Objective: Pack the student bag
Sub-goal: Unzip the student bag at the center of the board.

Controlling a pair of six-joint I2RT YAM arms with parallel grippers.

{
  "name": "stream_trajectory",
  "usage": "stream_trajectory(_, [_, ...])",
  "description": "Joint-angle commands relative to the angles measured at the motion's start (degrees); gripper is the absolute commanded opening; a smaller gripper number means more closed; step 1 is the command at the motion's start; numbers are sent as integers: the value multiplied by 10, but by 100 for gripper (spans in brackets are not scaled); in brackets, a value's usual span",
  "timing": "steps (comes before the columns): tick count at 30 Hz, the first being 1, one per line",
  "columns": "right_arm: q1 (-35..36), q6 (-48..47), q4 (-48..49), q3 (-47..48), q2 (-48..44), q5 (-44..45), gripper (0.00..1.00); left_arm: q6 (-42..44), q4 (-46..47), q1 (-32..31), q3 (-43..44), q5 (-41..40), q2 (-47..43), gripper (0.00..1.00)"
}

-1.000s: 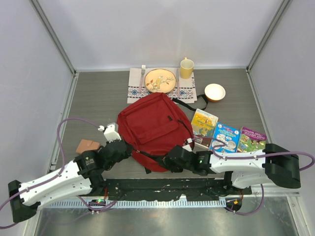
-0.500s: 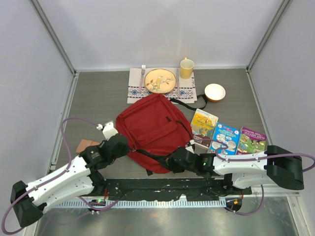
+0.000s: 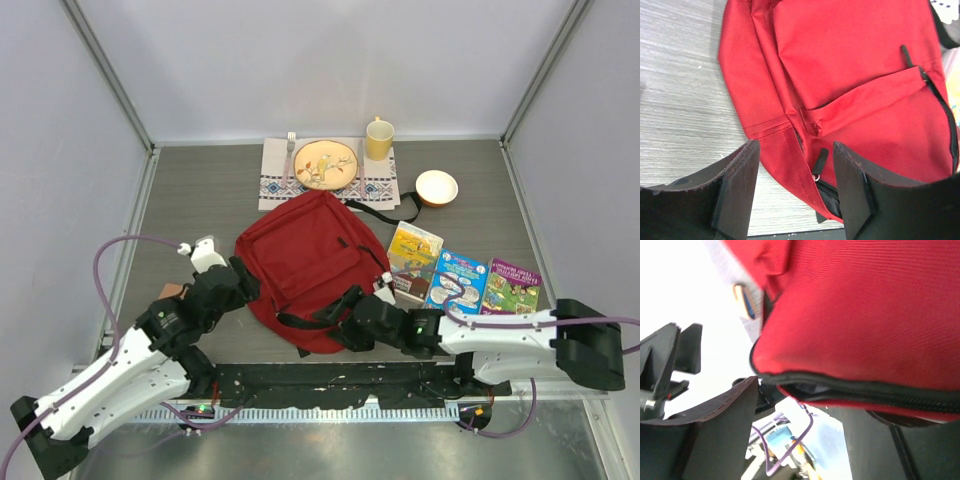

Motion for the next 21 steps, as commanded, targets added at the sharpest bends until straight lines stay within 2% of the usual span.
stream_trajectory(1, [-2,-243,-33,49,-97,46,73,23,-32,3,33,-4,-29,66])
stream_trajectory(3, [-2,-303,-59,71,-123,49,75,26,-33,3,41,1,-38,66])
stream_trajectory(5, [1,-361,-132,97,-164,69,77,31,-33,2,49,6,-36,68])
stream_trajectory(6, [0,-374,-153,103,-179,102,77,34,-29,4,53,15,-33,68])
stream_trajectory(7, [1,-388,-218,111,-191,128,77,36,-27,3,56,21,-29,68])
stream_trajectory(13, [-15,-336,-427,154,-248,309,84,56,-3,3,74,76,0,69])
stream_trajectory(15, [-36,-310,-480,159,-251,331,87,56,6,3,78,92,7,69])
stream_trajectory(18, [-111,-370,-483,143,-256,265,88,54,12,3,75,108,7,70])
stream_trajectory(21, [-188,-444,-432,112,-242,164,89,49,13,3,67,110,0,72])
